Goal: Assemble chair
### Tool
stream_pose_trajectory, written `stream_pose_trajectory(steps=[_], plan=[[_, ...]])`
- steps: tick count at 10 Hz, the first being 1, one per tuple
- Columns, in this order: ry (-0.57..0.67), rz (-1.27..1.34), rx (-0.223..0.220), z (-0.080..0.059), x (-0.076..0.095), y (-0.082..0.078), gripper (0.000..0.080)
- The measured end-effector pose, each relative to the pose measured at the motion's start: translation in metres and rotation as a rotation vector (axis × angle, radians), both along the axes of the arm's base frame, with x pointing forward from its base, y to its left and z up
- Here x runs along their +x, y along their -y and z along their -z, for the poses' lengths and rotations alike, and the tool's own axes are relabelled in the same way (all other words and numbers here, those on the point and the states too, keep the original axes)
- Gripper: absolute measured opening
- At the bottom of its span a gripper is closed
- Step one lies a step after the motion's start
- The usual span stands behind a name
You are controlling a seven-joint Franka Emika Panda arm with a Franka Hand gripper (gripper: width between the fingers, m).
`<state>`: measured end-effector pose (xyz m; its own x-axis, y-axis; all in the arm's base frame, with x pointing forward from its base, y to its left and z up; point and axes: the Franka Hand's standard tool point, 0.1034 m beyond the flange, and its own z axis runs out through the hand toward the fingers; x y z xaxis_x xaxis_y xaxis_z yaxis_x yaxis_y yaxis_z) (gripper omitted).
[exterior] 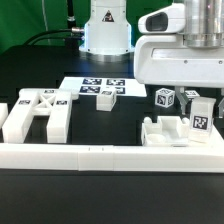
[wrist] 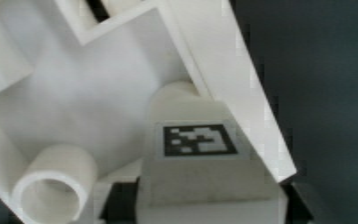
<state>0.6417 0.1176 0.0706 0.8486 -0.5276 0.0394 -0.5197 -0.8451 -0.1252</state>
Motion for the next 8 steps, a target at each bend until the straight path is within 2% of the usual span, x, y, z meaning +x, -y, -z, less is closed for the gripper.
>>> stream_pose_trajectory(steps=[4, 8], plan=[[-0.022, 0.232, 0.033, 0.0002, 0.0002, 0.0015, 0.0288], [-0.059, 0.577, 0.076, 0.0008, -0.0022, -0.0017, 0.0288]])
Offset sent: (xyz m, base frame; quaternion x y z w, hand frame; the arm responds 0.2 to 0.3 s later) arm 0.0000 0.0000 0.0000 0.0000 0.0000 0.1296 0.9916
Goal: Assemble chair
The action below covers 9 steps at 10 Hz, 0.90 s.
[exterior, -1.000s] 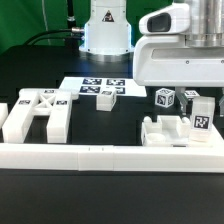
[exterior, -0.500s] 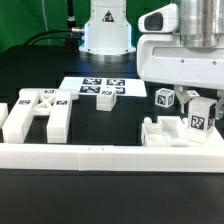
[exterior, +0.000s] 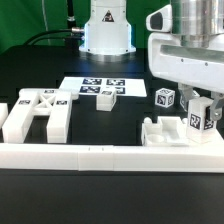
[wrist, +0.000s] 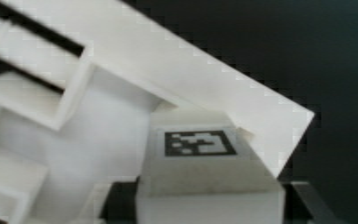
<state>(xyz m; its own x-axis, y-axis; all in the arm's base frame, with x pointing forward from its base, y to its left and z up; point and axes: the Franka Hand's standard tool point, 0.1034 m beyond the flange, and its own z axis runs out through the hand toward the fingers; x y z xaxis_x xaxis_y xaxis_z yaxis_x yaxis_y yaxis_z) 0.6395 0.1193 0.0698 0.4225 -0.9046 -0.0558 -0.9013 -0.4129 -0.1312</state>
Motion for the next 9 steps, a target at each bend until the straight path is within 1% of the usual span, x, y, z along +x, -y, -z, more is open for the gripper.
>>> stream_pose_trajectory(steps=[2, 4, 5, 6, 7, 8, 9], plan=[[-0.016, 0.137, 0.019, -0.0001, -0.0005, -0.0023, 0.0288], [-0.019, 0.158, 0.023, 0.0002, -0.0005, -0.0026, 0.0288], [-0.017, 0.131, 0.021, 0.0006, -0.0008, -0.0030, 0.0385], [-0.017, 0.131, 0.022, 0.0008, -0.0010, -0.0035, 0.0564], [-0.012, 0.085, 0.018, 0.0008, -0.0011, -0.0040, 0.0564], [0.000, -0.024, 0.007, 0.0011, -0.0012, -0.0038, 0.0632], [0.008, -0.101, 0.000, 0.0013, -0.0012, -0.0039, 0.0644]])
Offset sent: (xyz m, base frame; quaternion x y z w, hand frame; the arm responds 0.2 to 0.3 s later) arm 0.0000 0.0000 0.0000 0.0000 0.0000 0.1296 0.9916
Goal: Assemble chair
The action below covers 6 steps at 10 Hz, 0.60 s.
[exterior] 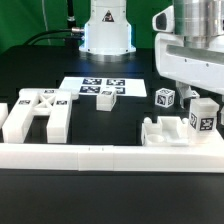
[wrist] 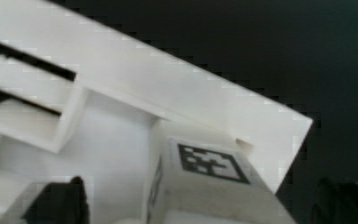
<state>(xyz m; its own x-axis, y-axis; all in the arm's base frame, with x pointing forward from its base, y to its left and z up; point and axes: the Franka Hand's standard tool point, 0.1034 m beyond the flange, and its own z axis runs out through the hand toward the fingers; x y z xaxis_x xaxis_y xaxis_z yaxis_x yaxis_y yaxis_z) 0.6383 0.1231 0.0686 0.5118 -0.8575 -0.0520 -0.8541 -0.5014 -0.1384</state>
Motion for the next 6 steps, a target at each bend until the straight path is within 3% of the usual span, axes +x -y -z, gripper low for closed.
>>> stream_pose_trajectory(steps=[6], plan=[[-0.002, -0.563, -0.053, -0.0035, 0.0005, -0.0029, 0.0648]])
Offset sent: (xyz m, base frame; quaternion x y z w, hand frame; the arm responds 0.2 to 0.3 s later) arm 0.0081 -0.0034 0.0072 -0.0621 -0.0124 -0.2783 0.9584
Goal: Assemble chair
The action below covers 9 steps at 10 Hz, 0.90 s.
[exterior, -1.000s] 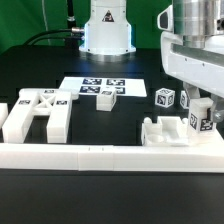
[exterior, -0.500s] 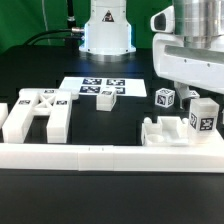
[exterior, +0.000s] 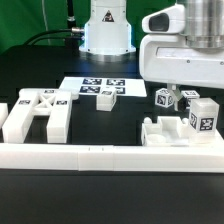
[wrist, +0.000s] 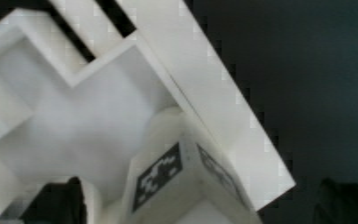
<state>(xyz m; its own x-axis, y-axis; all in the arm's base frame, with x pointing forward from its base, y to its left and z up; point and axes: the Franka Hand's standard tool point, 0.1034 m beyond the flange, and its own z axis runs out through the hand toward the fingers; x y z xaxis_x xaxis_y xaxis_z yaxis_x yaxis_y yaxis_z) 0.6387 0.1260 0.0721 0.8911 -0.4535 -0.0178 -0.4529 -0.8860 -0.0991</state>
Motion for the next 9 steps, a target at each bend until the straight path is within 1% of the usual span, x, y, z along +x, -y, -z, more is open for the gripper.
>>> stream_pose_trajectory(steps=[2, 4, 6, 7, 9], plan=[[0.017, -0.176, -0.009, 0.0000, 0.0004, 0.0009, 0.0648], [0.029, -0.313, -0.014, 0.0001, 0.0001, 0.0008, 0.0648], [0.038, -0.428, -0.029, 0.0002, -0.0004, -0.0011, 0.0648], [0.050, -0.536, -0.035, 0.0008, 0.0000, 0.0015, 0.0648], [0.053, -0.575, -0.035, 0.0014, 0.0002, 0.0058, 0.0648]])
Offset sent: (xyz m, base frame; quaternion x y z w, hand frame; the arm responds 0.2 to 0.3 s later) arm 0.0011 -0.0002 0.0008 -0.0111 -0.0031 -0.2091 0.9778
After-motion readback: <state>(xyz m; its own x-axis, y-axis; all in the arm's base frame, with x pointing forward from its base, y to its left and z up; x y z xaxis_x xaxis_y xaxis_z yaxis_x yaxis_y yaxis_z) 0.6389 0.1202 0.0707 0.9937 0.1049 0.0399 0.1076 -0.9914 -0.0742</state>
